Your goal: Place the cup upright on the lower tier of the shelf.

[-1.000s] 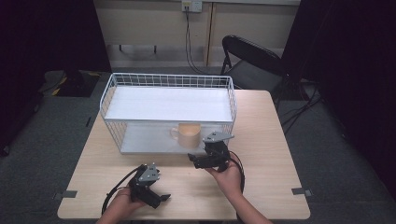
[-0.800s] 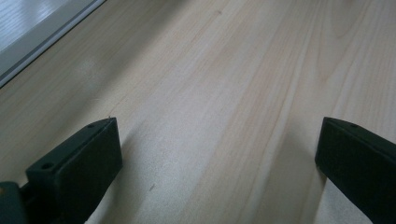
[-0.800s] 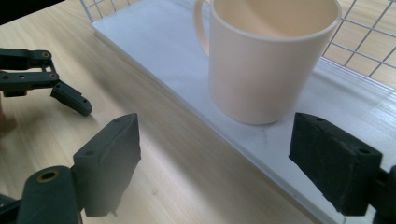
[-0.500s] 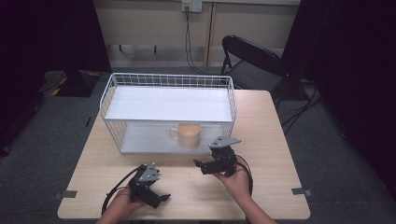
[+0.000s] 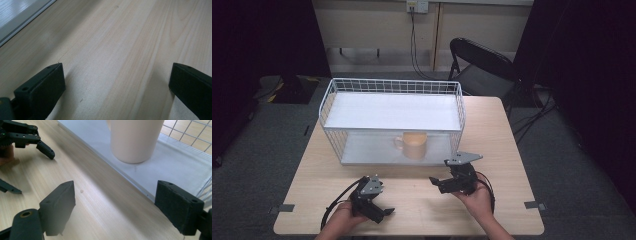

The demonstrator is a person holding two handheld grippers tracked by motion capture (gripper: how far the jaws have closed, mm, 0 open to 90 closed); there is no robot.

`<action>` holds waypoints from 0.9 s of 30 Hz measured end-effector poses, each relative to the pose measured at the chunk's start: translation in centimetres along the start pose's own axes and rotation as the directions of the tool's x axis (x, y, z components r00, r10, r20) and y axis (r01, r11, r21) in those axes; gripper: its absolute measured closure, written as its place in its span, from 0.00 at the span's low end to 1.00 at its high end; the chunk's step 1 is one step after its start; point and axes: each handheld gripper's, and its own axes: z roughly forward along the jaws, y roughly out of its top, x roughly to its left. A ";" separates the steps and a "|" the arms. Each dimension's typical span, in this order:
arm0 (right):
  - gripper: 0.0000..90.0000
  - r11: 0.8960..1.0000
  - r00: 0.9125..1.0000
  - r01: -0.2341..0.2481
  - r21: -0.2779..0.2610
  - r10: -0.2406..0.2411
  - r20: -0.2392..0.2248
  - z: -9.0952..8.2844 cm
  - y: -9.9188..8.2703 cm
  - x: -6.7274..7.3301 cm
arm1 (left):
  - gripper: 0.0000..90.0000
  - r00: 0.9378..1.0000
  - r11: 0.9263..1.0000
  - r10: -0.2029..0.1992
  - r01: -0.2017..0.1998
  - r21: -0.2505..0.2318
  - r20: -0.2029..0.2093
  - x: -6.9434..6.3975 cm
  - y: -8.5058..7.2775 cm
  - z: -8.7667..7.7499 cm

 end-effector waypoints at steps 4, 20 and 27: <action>0.18 1.000 1.000 0.001 -0.003 -0.001 -0.008 -0.5 -0.6 -0.4 | 0.00 1.000 1.000 0.000 0.000 0.000 0.000 0.0 0.0 0.0; 0.19 1.000 1.000 -0.023 0.011 0.023 0.003 -2.7 -3.5 -2.0 | 0.00 1.000 1.000 0.000 0.000 0.000 0.000 0.0 0.0 0.0; 0.18 0.999 0.999 -0.042 0.022 0.041 0.015 -3.6 -5.2 -2.8 | 0.00 1.000 1.000 0.005 -0.005 0.003 -0.001 0.0 0.0 0.0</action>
